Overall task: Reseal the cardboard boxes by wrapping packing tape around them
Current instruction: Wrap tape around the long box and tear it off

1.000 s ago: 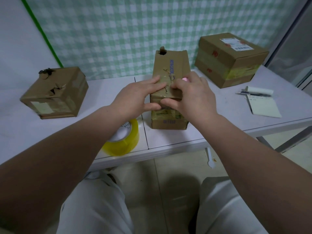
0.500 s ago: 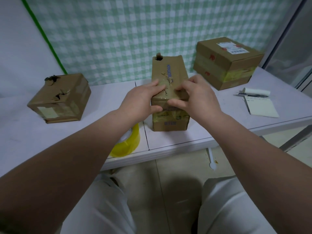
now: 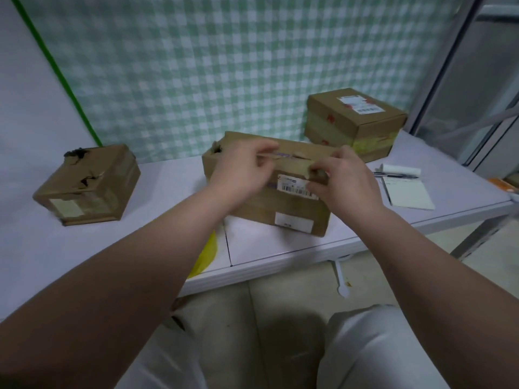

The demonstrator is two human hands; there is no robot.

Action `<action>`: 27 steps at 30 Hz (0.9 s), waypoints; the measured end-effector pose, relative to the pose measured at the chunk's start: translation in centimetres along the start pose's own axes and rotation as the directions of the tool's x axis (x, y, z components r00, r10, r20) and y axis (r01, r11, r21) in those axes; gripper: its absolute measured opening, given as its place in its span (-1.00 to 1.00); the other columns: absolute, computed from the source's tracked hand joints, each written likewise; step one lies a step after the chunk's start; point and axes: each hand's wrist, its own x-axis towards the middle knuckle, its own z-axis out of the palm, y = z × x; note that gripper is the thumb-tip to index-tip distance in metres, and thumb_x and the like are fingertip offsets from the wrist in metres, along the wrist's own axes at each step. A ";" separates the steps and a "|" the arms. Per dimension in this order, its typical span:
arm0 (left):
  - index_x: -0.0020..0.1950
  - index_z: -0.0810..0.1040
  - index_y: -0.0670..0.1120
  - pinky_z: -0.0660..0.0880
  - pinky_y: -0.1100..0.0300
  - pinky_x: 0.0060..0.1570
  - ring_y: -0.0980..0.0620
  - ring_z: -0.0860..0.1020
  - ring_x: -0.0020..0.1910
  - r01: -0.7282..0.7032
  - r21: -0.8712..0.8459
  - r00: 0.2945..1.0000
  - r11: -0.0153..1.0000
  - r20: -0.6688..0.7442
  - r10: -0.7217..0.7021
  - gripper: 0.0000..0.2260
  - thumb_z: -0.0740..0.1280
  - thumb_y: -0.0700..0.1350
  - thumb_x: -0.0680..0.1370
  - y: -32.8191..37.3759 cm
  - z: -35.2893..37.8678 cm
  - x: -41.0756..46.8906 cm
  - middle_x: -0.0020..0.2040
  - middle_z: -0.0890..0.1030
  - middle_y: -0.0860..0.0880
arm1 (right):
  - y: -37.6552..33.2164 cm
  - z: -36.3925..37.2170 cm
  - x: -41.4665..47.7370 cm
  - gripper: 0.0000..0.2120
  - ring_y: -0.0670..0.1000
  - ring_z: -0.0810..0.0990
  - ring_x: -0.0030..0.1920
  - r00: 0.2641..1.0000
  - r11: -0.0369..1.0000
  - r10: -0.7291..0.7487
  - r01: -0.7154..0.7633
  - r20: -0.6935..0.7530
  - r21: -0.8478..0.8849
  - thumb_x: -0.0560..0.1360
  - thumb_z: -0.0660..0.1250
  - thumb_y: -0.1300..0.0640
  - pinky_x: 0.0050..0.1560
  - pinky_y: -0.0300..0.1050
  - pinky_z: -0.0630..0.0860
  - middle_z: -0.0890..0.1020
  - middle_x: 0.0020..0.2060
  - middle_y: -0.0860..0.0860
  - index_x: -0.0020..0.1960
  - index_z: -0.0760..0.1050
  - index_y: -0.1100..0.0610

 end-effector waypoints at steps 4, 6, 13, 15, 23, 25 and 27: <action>0.34 0.49 -0.02 0.30 0.19 0.24 -0.01 0.39 0.34 0.173 0.269 0.984 0.947 -0.089 -0.155 -0.65 0.27 -0.15 0.54 -2.4 -2.4 1.1 0.38 0.45 -0.05 | 0.9 0.1 0.5 -0.75 0.17 0.52 0.05 0.994 0.994 0.106 -0.107 -0.039 -0.007 0.51 0.32 0.14 -0.08 -0.09 0.40 0.44 0.11 0.10 0.18 0.58 0.04; 0.40 0.41 -0.03 0.22 0.18 0.31 -0.01 0.25 0.45 0.239 0.274 0.966 0.931 0.029 -0.257 -0.60 0.28 -0.13 0.55 -3.2 -3.0 0.8 0.47 0.33 -0.07 | 1.2 0.3 0.7 -0.71 0.18 0.52 0.04 0.983 0.985 0.167 -0.163 -0.080 0.061 0.52 0.27 0.21 -0.08 -0.10 0.39 0.44 0.11 0.12 0.21 0.58 0.06; 0.29 0.53 0.00 0.29 0.31 0.04 0.02 0.47 0.25 0.142 0.269 0.985 0.953 0.052 -0.162 -0.66 0.32 -0.11 0.51 -2.9 -2.6 -1.0 0.29 0.53 0.02 | -0.1 0.8 1.0 -0.68 0.18 0.49 0.12 0.974 0.961 0.200 -0.174 -0.106 0.213 0.57 0.18 0.19 0.08 -0.08 0.37 0.49 0.14 0.19 0.28 0.52 0.08; 0.26 0.56 0.02 0.27 0.35 0.01 0.05 0.47 0.18 0.062 0.278 0.986 0.958 0.130 -0.102 -0.67 0.33 -0.12 0.49 -2.3 -2.4 -1.7 0.21 0.53 0.00 | -0.4 1.1 1.4 -0.68 0.14 0.48 0.15 0.977 0.959 0.197 -0.174 -0.086 0.222 0.57 0.17 0.17 0.08 -0.10 0.34 0.53 0.14 0.17 0.27 0.53 0.06; 0.34 0.45 0.05 0.53 0.27 -0.10 0.20 0.61 -0.23 0.054 0.021 0.916 0.998 0.398 -0.058 -0.49 0.23 -0.35 0.47 1.4 -3.1 -3.3 -0.16 0.62 0.09 | -2.3 1.4 1.5 -0.68 0.09 0.49 0.21 0.987 0.945 0.150 -0.126 -0.056 0.302 0.55 0.18 0.25 0.11 -0.15 0.37 0.58 0.14 0.11 0.22 0.57 0.08; 0.34 0.46 0.05 0.54 0.24 -0.09 0.23 0.61 -0.26 0.071 -0.053 0.915 0.996 0.402 -0.044 -0.48 0.22 -0.38 0.46 1.6 -3.0 -3.3 -0.17 0.63 0.09 | -2.5 1.3 1.3 -0.68 0.07 0.51 0.19 0.986 0.937 0.158 -0.132 -0.057 0.323 0.56 0.16 0.23 0.09 -0.13 0.40 0.59 0.14 0.08 0.22 0.57 0.06; 0.29 0.51 0.06 0.48 0.34 -0.14 0.27 0.53 -0.30 0.011 0.020 0.954 1.000 0.301 -0.016 -0.54 0.26 -0.32 0.47 1.4 -3.0 -2.9 -0.12 0.60 0.13 | -2.5 1.2 1.1 -0.68 0.09 0.54 0.12 0.984 0.929 0.167 -0.135 -0.064 0.345 0.58 0.13 0.22 0.01 -0.12 0.43 0.62 0.10 0.07 0.20 0.58 0.04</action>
